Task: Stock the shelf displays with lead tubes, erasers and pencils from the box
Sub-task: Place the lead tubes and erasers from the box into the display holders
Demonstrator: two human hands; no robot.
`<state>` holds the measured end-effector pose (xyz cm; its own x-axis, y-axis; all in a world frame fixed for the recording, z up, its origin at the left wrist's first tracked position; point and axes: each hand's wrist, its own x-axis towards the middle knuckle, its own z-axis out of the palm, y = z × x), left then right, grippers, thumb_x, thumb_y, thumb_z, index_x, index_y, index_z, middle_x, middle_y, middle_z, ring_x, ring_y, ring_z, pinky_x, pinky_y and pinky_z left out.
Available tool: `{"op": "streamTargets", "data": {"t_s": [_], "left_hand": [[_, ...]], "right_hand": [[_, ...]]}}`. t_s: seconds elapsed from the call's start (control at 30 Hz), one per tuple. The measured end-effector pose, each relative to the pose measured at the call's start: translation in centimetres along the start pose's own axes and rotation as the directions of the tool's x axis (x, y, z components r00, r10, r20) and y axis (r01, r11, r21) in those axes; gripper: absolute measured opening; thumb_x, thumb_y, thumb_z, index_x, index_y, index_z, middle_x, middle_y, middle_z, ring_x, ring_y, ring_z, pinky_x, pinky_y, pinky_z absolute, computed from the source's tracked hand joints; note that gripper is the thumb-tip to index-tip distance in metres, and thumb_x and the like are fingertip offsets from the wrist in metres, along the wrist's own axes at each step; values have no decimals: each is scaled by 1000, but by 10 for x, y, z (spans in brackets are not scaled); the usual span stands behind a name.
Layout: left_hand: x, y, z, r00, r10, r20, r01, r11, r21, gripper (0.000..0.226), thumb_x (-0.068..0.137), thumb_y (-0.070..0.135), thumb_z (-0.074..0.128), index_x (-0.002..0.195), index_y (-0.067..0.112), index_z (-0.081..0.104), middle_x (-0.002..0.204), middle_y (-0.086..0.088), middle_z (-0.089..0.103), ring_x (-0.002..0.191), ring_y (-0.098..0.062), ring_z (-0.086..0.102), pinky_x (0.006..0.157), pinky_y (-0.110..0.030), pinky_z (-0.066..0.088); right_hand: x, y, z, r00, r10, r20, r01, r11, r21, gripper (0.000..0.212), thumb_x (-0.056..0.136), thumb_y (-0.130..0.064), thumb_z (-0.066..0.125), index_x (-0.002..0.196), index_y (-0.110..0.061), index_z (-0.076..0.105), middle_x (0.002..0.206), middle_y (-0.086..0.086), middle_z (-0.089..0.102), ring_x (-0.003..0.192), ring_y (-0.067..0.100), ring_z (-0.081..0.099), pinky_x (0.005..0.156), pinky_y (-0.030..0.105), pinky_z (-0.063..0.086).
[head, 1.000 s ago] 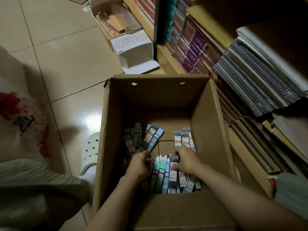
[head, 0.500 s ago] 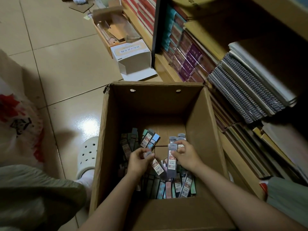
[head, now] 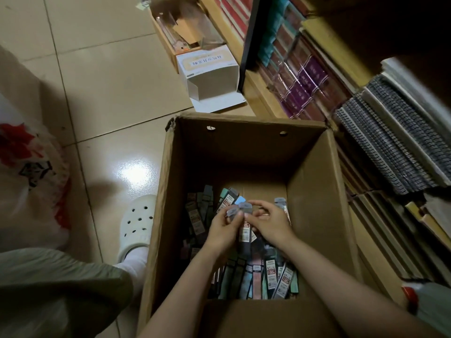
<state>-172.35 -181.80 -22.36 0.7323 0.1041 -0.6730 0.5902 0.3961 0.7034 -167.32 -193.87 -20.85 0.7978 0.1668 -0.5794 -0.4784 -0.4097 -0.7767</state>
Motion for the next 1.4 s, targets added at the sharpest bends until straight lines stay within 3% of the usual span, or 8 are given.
{"op": "streamTargets", "data": {"t_s": [0.1,0.23,0.37,0.47,0.7,1.03,1.13,1.4], "left_hand": [[10,-4,-5,1000,3,-12,-3,1000,-12,40,92,-5,57,126,14,51,106,-11,69,89,-18,69,79,-35,58],[18,-9,-11,990,-18,-139,11,999,-45,45,92,-4,57,124,25,46,104,0,67,84,-9,67,62,-22,56],[22,-11,-13,977,-57,-205,43,997,-69,51,93,-1,53,135,26,38,120,-7,62,101,-24,66,79,-40,59],[21,-12,-14,982,-37,-183,27,998,-58,53,95,-4,48,132,33,36,120,-4,60,91,-23,69,63,-34,59],[17,-2,-8,981,18,-195,-34,996,-81,60,93,-11,48,131,33,34,109,2,58,84,-12,66,58,-25,58],[-34,93,53,957,185,222,-168,981,-92,70,84,-15,59,135,28,39,110,-12,60,91,-19,66,68,-31,59],[-61,140,73,892,181,414,-201,980,3,71,84,-11,60,137,32,39,114,-11,58,100,-24,63,72,-35,60],[-133,253,147,648,201,735,-551,790,269,78,87,-7,60,138,40,27,114,-2,57,84,-16,69,63,-30,59]], "right_hand": [[19,-1,0,1000,11,-24,-13,997,-71,29,96,-19,60,123,-12,66,81,-4,64,61,2,57,55,14,47],[47,6,4,987,-58,-151,-19,886,-464,37,93,-27,64,126,-11,63,121,10,61,106,20,59,91,27,46],[50,17,28,986,-70,-150,-31,811,-585,56,80,-31,77,131,-19,57,125,7,47,116,26,48,99,35,43],[48,24,44,969,-125,-213,-45,758,-651,56,76,-28,77,127,-26,56,123,3,46,117,25,44,98,40,41],[47,16,23,914,0,-405,-79,981,-179,39,86,-16,72,114,-19,44,105,8,63,91,23,63,66,30,48],[-32,-100,-83,801,-490,-343,317,834,-452,32,90,-10,65,112,-19,45,97,4,65,74,18,61,65,31,49],[-80,-151,-121,737,-610,-292,390,735,-554,34,90,-15,67,110,-27,42,89,-14,59,72,-1,59,55,10,46],[-200,-228,-197,483,-792,-374,414,583,-699,35,88,-24,70,110,-30,44,94,-9,63,84,6,61,63,15,42]]}}
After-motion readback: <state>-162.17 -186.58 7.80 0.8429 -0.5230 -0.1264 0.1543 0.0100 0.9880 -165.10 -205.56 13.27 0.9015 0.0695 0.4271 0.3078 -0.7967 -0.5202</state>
